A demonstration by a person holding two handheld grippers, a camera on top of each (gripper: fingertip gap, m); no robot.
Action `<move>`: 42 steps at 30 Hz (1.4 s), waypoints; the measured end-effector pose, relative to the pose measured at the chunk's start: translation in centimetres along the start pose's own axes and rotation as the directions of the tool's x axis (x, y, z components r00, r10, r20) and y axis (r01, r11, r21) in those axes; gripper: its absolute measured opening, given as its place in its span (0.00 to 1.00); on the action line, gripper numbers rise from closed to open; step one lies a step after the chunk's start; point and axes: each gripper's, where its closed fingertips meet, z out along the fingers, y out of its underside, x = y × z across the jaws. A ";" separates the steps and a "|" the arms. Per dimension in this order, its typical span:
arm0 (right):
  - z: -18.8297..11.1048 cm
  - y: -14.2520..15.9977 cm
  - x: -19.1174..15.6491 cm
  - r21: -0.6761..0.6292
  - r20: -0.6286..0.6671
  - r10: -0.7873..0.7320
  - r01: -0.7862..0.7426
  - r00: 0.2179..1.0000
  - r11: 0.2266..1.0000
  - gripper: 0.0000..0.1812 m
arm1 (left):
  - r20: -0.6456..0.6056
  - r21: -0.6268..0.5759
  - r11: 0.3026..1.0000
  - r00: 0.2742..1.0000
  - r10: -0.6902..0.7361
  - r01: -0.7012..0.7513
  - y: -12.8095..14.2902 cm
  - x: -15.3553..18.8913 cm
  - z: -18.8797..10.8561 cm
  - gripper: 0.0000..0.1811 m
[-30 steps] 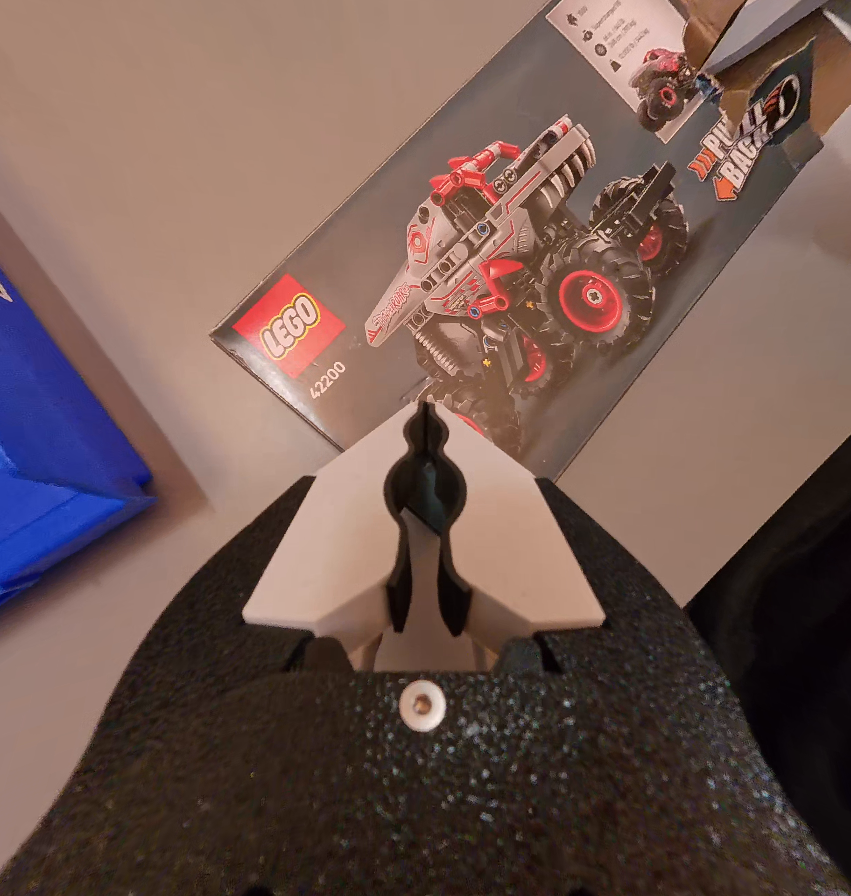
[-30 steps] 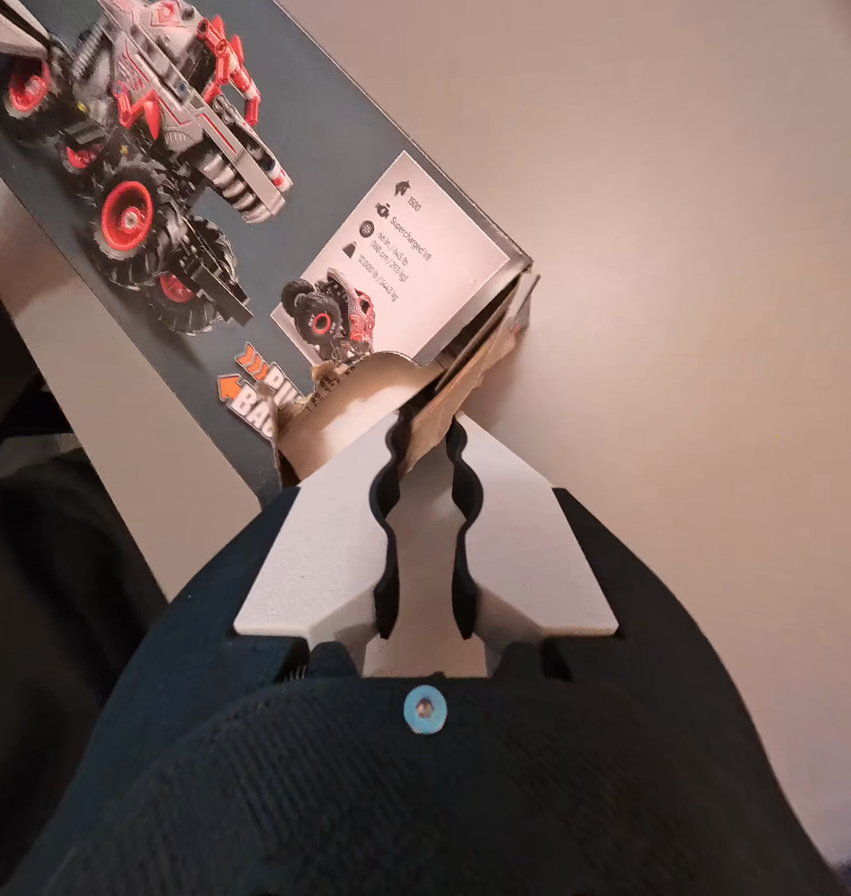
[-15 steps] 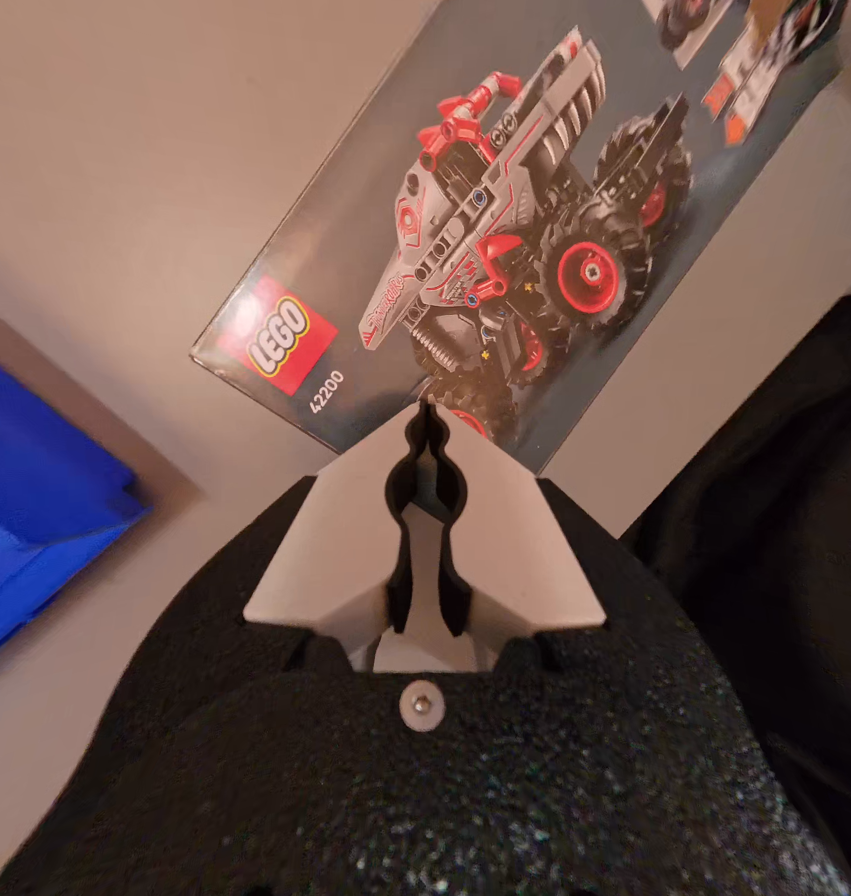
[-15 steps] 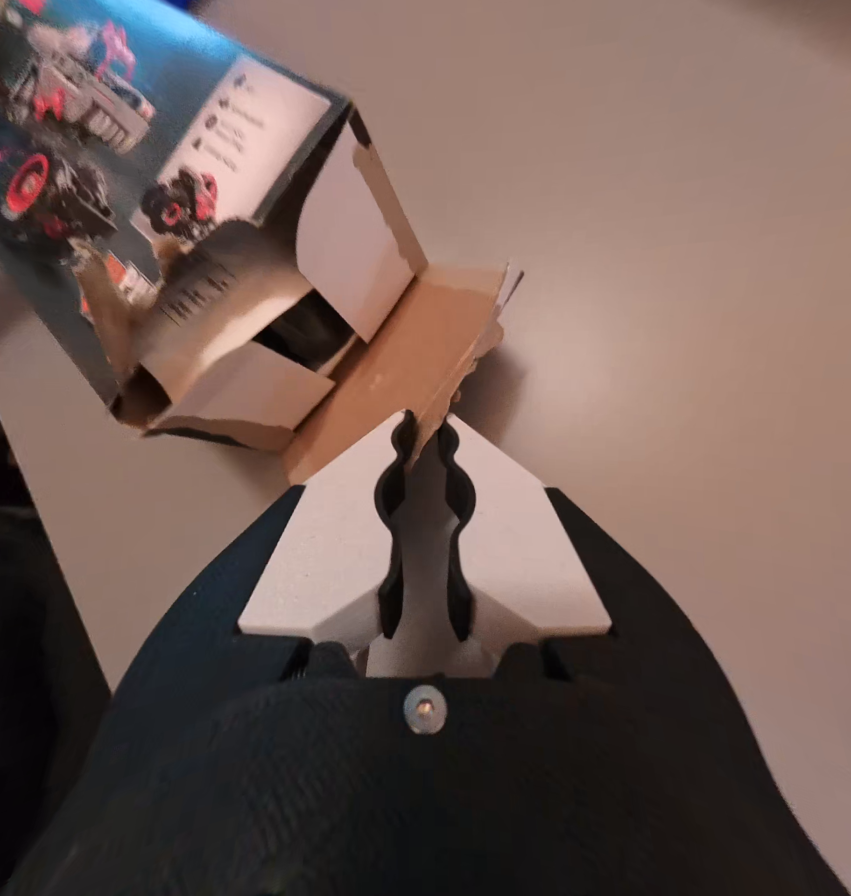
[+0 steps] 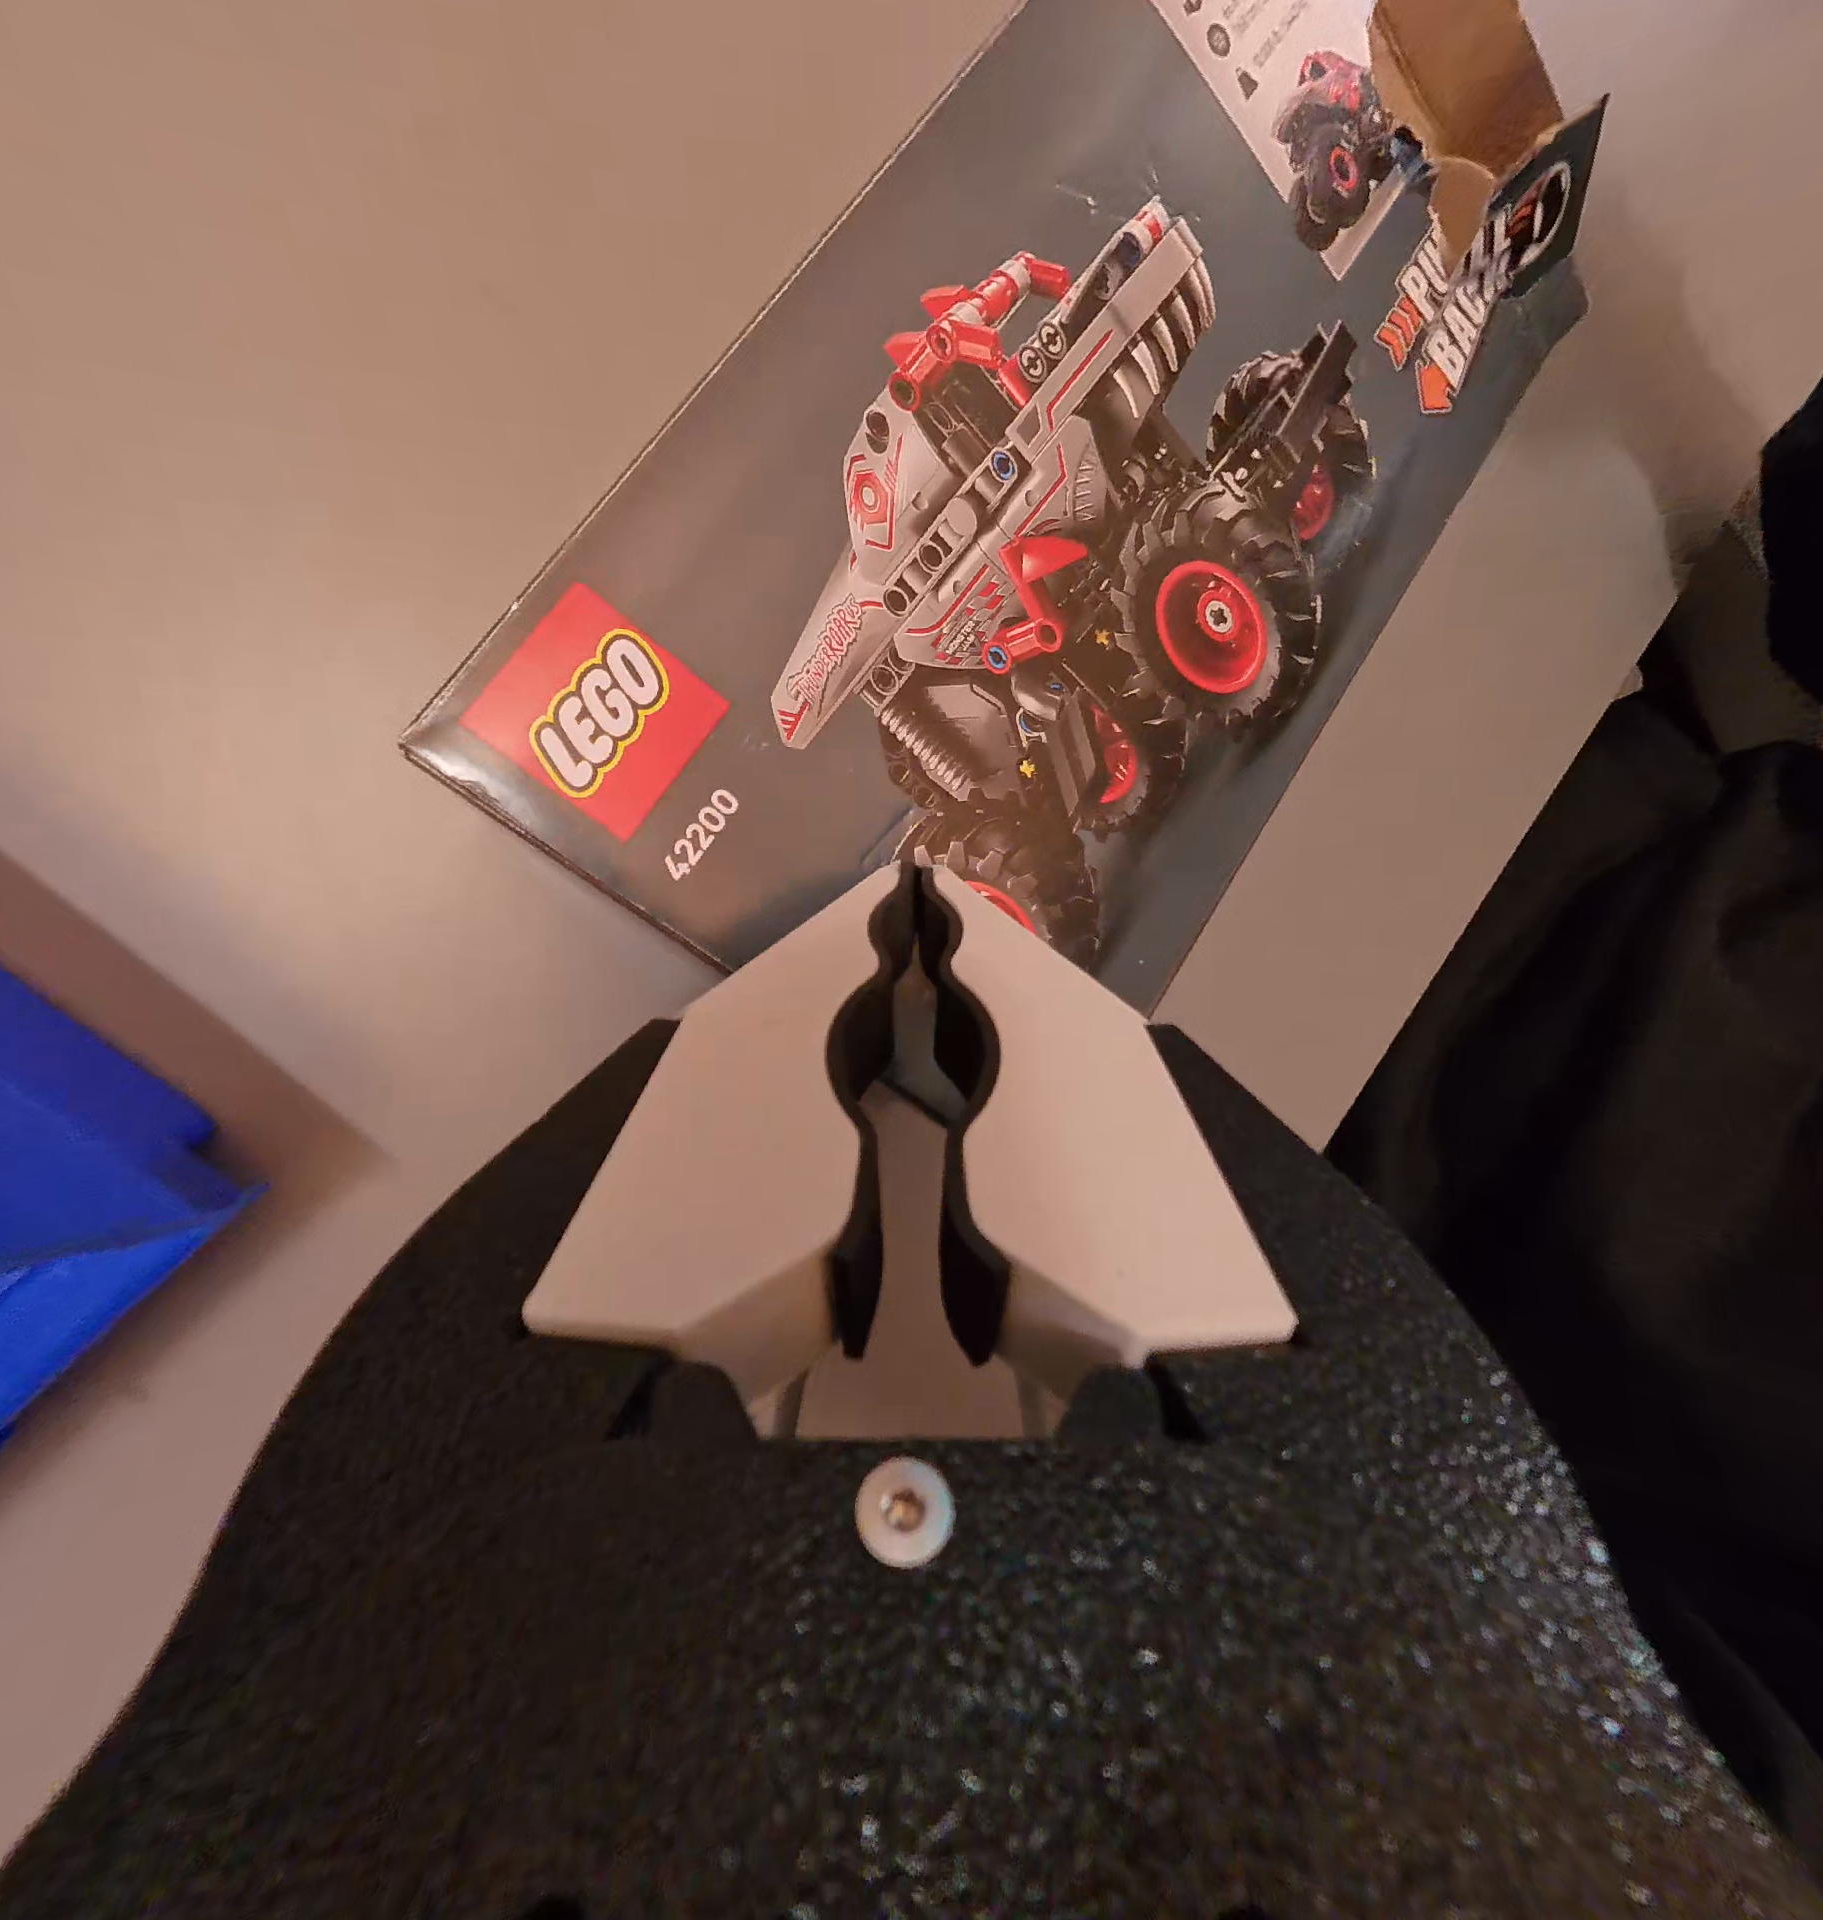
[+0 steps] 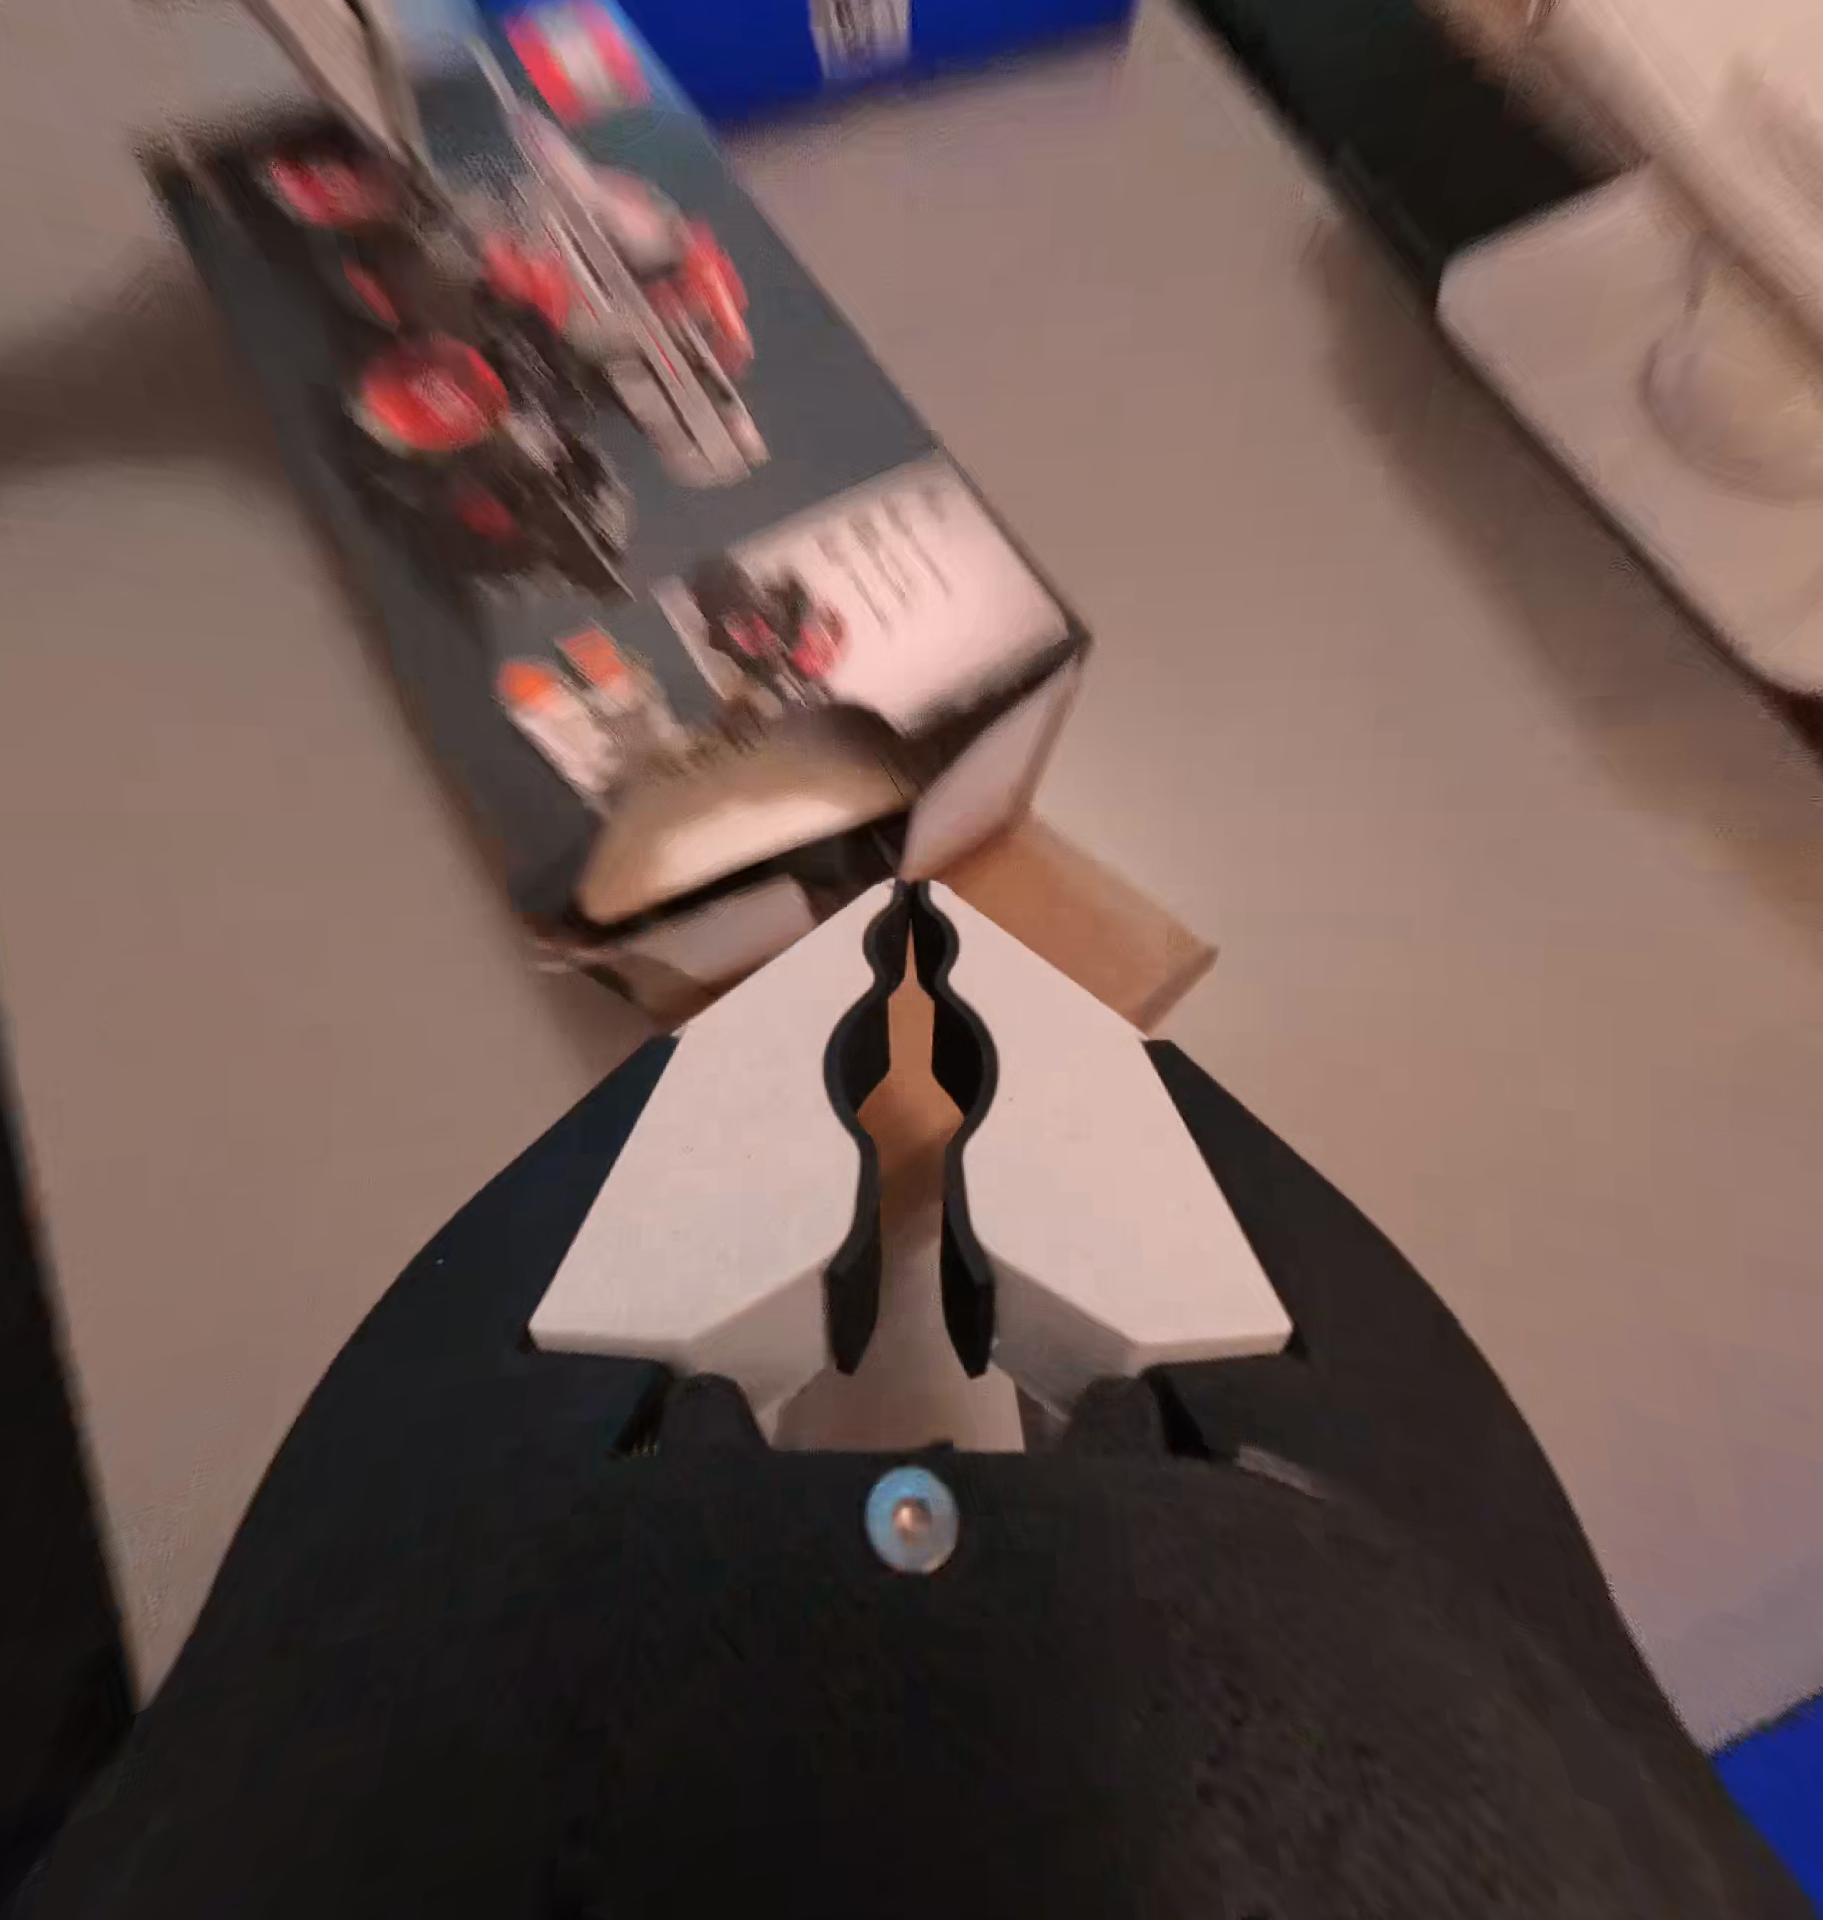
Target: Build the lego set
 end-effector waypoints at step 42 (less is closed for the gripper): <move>3.6 0.7 -0.1 0.203 0.064 -0.308 0.290 0.949 0.935 0.09 | 0.038 0.022 1.000 0.999 0.000 0.000 -2.4 -1.8 0.7 0.00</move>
